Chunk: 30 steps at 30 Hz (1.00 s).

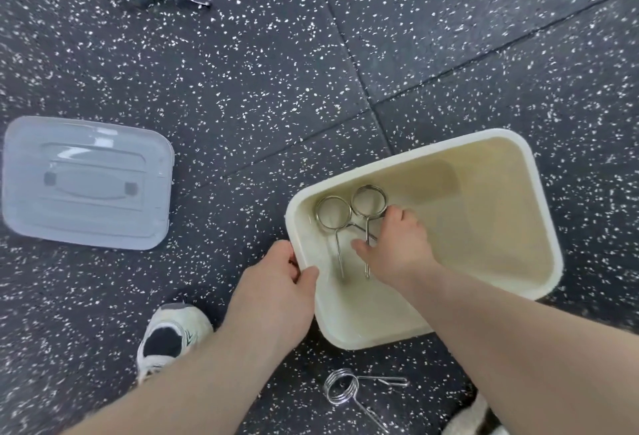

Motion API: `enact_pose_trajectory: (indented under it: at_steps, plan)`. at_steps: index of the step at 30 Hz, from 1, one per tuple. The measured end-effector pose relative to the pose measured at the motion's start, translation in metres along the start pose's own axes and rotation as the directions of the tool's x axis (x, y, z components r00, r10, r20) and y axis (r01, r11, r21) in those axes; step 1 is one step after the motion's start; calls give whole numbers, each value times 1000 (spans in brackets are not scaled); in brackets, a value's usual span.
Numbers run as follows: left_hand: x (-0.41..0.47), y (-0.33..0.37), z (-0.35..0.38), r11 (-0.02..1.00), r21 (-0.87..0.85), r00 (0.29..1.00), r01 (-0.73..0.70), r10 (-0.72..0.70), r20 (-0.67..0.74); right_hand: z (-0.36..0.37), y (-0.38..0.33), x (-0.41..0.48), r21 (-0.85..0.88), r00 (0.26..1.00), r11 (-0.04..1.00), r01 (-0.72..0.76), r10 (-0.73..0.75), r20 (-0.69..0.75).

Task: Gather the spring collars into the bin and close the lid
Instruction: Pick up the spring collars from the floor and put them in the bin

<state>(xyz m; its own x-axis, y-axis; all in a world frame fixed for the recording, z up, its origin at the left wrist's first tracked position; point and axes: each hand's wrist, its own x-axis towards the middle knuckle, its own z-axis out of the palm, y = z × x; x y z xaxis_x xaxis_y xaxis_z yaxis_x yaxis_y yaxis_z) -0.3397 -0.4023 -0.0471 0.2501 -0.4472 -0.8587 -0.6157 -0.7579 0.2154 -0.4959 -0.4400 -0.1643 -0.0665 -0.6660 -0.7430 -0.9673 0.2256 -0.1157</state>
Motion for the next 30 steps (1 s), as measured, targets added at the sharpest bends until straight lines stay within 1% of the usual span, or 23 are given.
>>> enact_pose_trajectory:
  at_steps: [4, 7, 8, 12, 16, 18, 20, 23, 25, 27, 30]
  plan:
    - [-1, -1, 2, 1000, -17, 1000, 2, -2, -14, 3, 2, 1, -37, 998, 999, 32, -34, -56]
    - [-2, -1, 2, 999, -39, 1000, 8, -9, -20, 0, 4, 0, -114, 992, 988, 100, -108, -69]
    - [-3, -1, 2, 999, -45, 1000, 10, -11, -23, -2, 5, -2, -118, 992, 988, 102, -111, -68]
    - [-3, 4, 0, 999, -51, 998, -15, 13, -54, -16, 9, -12, -59, 996, 996, 73, -76, -38]
    - [2, 17, -9, 997, -34, 994, -67, 64, -84, -36, 14, -21, -55, 998, 997, 52, -54, -33]
    - [2, 24, -15, 996, -22, 994, -83, 81, -78, -46, 14, -26, -37, 998, 998, 52, -53, -39]
    - [-1, 27, -22, 996, 5, 995, -91, 91, -44, -56, 11, -33, 35, 995, 997, 69, -67, -70]
    - [-12, 26, -37, 995, 55, 996, -88, 88, 12, -77, -6, -43, 162, 980, 979, 124, -95, -177]
    - [-19, 23, -51, 995, 39, 996, -87, 86, 16, -94, -30, -49, 214, 956, 958, 190, -132, -260]
    - [-21, 16, -69, 996, 3, 996, -94, 94, 0, -109, -61, -55, 239, 924, 928, 284, -199, -326]
    - [-12, 0, -104, 994, -35, 993, -106, 104, -52, -124, -121, -64, 257, 877, 872, 416, -311, -366]
